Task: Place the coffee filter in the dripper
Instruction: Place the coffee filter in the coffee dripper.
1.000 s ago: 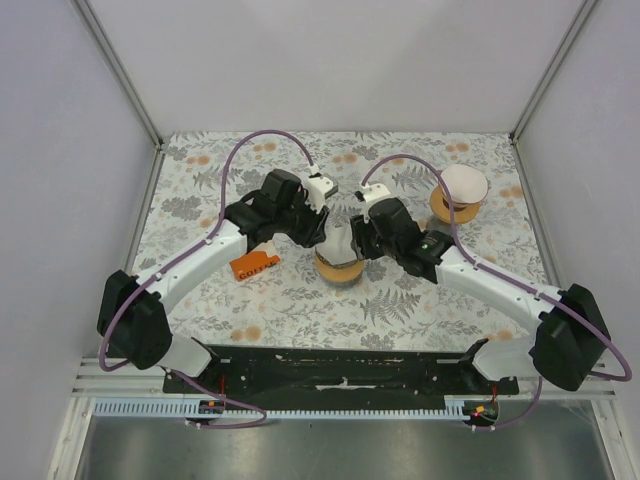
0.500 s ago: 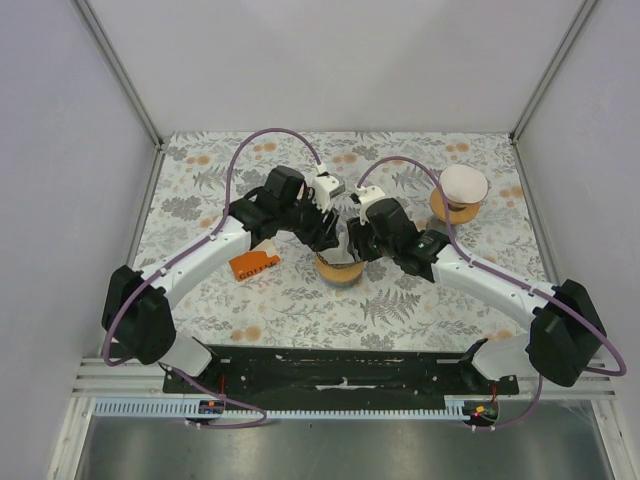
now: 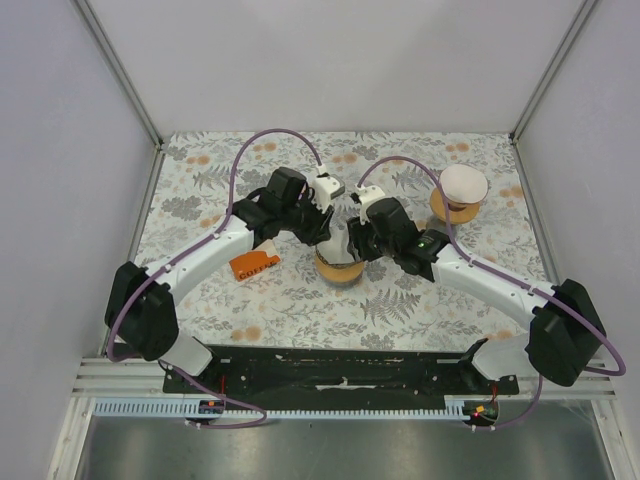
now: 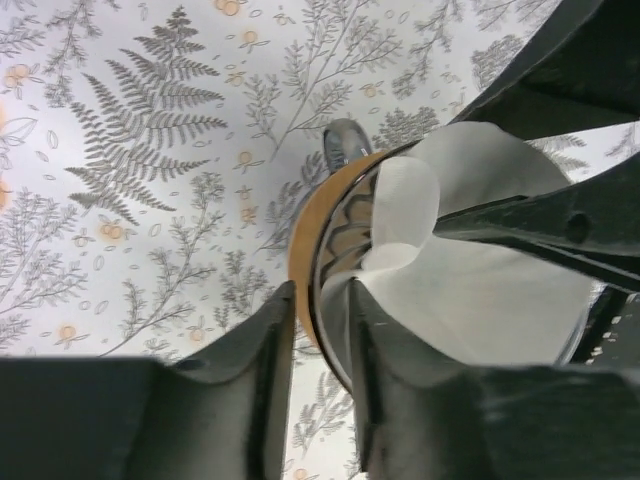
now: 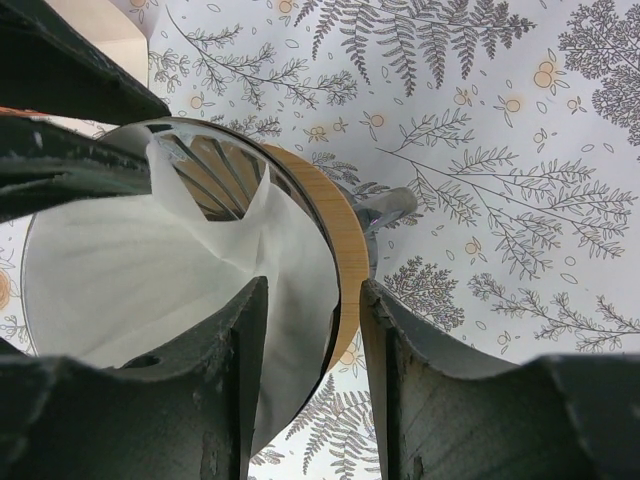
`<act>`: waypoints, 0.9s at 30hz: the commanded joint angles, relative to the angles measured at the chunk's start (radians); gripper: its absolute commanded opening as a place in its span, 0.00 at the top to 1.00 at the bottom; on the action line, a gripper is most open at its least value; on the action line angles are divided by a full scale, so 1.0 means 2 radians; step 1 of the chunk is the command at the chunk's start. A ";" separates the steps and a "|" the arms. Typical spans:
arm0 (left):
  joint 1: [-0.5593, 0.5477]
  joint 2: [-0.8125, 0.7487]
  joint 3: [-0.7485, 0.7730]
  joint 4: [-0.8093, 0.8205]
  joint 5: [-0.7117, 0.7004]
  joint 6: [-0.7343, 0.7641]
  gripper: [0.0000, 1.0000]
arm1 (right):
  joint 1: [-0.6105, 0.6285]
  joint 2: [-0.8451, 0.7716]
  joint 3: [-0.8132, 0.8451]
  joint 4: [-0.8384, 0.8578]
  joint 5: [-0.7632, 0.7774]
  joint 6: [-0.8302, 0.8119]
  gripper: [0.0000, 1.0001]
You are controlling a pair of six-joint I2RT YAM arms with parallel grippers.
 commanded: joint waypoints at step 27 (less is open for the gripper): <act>-0.008 -0.016 -0.006 -0.013 -0.026 0.040 0.98 | -0.050 0.001 0.034 0.043 -0.198 -0.171 0.18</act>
